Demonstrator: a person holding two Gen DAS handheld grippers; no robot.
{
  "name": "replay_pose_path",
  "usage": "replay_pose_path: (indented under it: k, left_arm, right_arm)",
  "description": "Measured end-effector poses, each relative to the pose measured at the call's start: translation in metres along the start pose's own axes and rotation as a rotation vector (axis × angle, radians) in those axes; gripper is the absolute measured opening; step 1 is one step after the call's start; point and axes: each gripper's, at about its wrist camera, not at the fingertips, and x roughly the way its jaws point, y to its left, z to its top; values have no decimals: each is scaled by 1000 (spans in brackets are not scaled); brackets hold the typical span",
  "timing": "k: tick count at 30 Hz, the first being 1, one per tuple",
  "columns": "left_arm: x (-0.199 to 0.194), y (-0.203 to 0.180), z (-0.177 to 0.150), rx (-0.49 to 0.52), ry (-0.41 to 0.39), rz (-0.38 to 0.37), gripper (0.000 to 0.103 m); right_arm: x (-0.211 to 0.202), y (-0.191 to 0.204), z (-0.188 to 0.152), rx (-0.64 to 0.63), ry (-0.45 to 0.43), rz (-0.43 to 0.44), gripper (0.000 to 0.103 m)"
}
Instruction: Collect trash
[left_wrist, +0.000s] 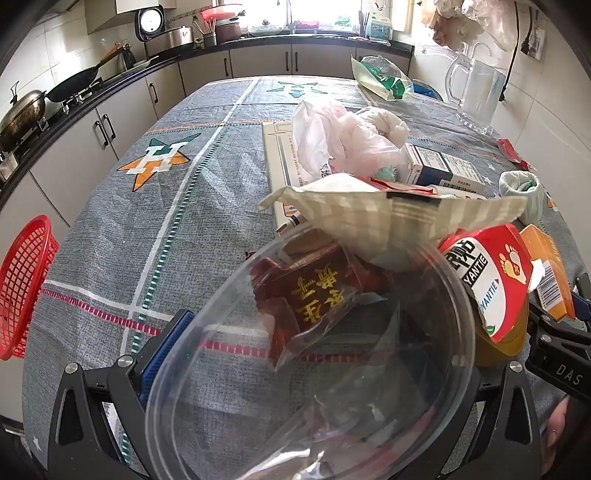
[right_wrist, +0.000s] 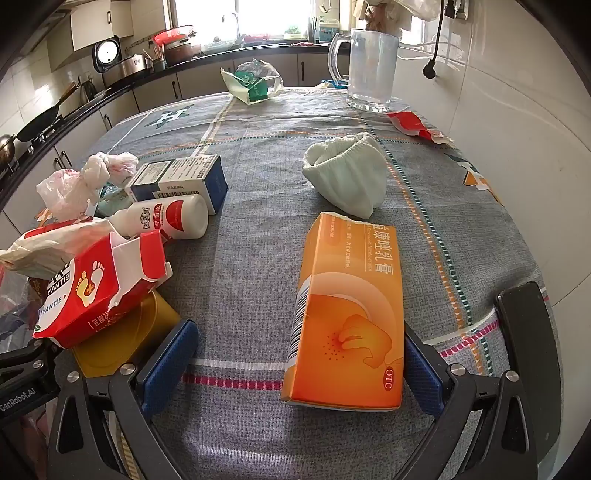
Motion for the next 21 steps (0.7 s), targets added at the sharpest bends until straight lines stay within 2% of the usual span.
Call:
replay_pose_path:
  k: [4,9,13,15,21]
  left_arm:
    - [-10,0,-10,12,1,30,103]
    - [-46,14,-36,11,-104,26,103]
    - [-79,18,-64,23,-184,29,103]
    - [-103,23,-76,29,-259,41,103]
    - [-161,42,-93,3,-421,81,103]
  right_arm:
    - [0,-1,-1,9,9,14,103]
    - [-24,6,-17,-30,-47,-1,103]
    - [-49,9,-28,-20,-86,81,103]
    - [-62,11,-35,-21,-106,123,103]
    - [-103,20,-55,14,-155,341,103]
